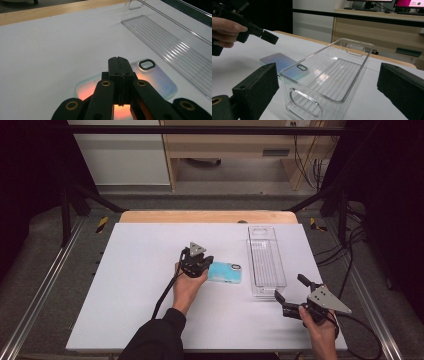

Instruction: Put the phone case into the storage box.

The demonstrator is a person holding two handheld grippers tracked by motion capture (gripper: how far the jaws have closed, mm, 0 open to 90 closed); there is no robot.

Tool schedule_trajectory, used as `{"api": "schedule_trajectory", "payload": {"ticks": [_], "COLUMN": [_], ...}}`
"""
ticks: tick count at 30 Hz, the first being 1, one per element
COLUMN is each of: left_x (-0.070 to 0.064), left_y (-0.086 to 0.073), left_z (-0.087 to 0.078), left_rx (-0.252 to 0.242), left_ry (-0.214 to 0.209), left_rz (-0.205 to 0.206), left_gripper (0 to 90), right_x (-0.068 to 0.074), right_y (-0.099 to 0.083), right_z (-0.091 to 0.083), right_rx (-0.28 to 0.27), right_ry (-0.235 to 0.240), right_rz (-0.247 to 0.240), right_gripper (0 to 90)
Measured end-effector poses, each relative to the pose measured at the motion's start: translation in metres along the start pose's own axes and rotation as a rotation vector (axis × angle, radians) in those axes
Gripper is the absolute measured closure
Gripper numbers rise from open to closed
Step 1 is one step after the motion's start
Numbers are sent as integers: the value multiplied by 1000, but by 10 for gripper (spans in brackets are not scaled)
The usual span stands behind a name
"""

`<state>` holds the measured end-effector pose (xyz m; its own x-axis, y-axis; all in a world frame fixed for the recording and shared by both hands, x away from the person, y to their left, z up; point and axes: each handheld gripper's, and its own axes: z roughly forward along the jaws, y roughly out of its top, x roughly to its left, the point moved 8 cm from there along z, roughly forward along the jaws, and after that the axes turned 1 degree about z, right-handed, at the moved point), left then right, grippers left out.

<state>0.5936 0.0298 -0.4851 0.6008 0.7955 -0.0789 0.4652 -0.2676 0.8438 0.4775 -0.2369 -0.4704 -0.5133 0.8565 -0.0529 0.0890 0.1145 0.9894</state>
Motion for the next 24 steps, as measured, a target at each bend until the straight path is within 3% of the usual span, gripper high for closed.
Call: {"api": "schedule_trajectory", "payload": {"ticks": [6, 17, 24], "left_x": [-9, -13, -10], "left_y": [2, 6, 11], "left_z": [5, 18, 24], "left_rx": [30, 60, 64], "left_ry": [-1, 8, 4], "left_rz": [15, 25, 1], "left_gripper": [900, 900, 900], "right_x": [2, 6, 7], "right_y": [0, 2, 1], "right_z": [-2, -2, -1], "right_rx": [5, 9, 11], "right_ry": [-5, -2, 1], "right_rz": [-12, -38, -31], "right_gripper": [37, 36, 38]}}
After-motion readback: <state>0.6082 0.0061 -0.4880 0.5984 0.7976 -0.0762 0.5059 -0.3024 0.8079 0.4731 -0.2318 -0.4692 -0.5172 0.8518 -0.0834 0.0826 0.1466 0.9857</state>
